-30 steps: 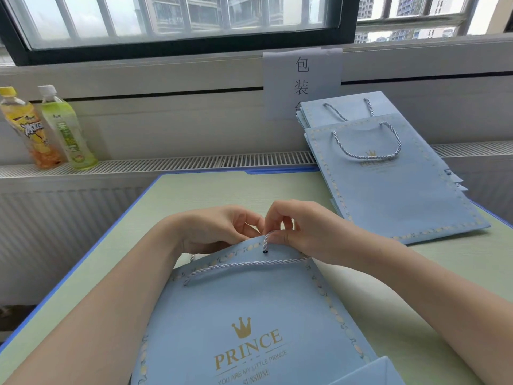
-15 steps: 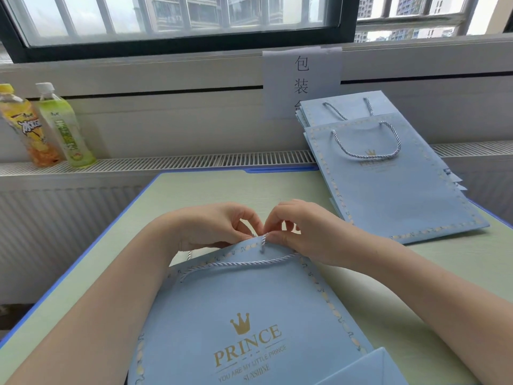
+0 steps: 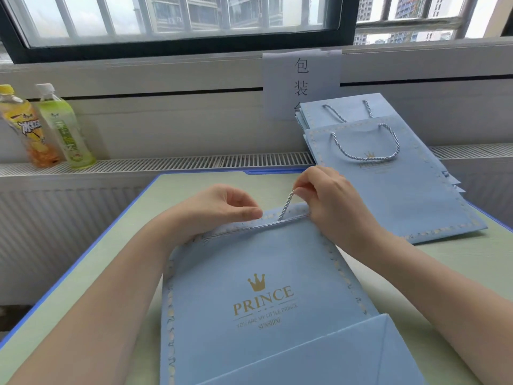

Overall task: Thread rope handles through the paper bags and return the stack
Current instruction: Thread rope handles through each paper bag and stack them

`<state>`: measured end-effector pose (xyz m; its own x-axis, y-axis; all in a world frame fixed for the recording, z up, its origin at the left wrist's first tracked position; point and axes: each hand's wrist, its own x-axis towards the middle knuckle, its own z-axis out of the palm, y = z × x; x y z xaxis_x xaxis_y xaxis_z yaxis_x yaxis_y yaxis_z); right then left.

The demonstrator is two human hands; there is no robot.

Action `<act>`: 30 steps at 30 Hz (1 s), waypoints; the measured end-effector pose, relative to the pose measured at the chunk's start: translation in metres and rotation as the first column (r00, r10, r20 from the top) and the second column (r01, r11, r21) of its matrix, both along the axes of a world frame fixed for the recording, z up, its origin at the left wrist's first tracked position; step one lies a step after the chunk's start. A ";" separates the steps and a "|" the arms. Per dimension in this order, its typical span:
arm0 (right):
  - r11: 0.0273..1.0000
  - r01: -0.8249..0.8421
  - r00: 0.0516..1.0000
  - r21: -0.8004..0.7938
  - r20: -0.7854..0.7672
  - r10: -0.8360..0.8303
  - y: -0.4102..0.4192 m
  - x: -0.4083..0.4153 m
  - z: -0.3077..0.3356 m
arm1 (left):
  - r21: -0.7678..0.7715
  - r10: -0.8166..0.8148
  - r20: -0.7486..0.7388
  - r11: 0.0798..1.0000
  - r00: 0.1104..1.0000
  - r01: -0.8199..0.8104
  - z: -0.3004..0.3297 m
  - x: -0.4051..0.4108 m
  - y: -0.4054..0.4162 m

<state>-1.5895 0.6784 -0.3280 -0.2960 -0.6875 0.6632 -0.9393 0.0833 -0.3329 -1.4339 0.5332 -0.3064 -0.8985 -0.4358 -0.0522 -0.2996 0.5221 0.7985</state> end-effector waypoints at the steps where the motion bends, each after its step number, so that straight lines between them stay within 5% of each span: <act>1: 0.999 0.017 0.999 -0.036 0.032 -0.016 0.001 -0.001 0.002 | -0.019 -0.010 0.016 1.000 1.000 0.010 0.001 0.001 -0.001; 4: 0.991 0.039 0.976 -0.125 0.218 -0.010 0.004 0.002 0.008 | -0.099 0.045 0.043 0.994 0.998 -0.041 0.001 0.003 -0.006; 6: 0.978 -0.037 0.830 -0.207 0.538 0.145 0.004 0.006 0.013 | -0.164 0.127 0.009 0.979 0.992 -0.124 -0.001 0.004 -0.011; 9: 0.862 -0.213 0.152 -0.459 0.856 0.493 0.006 0.014 0.023 | -0.227 0.212 -0.052 0.949 0.976 -0.218 -0.003 0.001 -0.016; 11: 0.816 -0.317 -0.036 -0.483 0.866 0.499 0.009 0.016 0.025 | -0.261 0.249 -0.073 0.930 0.966 -0.260 -0.004 -0.002 -0.018; 13: 0.799 -0.482 0.013 -0.360 0.909 0.417 0.011 0.020 0.023 | -0.323 0.288 -0.074 0.899 0.955 -0.296 -0.007 -0.005 -0.021; 16: 0.792 -0.609 0.329 -0.043 0.895 0.301 0.015 0.027 0.019 | -0.447 0.382 -0.076 0.813 0.921 -0.374 -0.013 -0.009 -0.024; 18: 0.836 -0.542 0.535 0.079 0.800 0.272 0.014 0.030 0.019 | -0.553 0.461 -0.111 0.708 0.880 -0.440 -0.014 -0.008 -0.023; 21: 0.916 -0.400 0.679 0.010 0.675 0.289 0.010 0.028 0.019 | -0.649 0.512 -0.279 0.524 0.813 -0.552 -0.010 -0.005 -0.017; 23: 0.937 -0.348 0.710 -0.043 0.641 0.293 0.010 0.023 0.020 | -0.651 0.508 -0.399 0.429 0.763 -0.626 -0.007 -0.002 -0.015; 26: 0.910 -0.400 0.598 -0.109 0.722 0.349 0.012 0.023 0.021 | -0.629 0.476 -0.504 0.370 0.721 -0.684 -0.007 -0.002 -0.016; 30: 0.971 -0.231 0.786 -0.069 0.575 0.228 0.007 0.023 0.015 | -0.538 0.466 -0.607 0.354 0.643 -0.765 -0.009 0.001 -0.024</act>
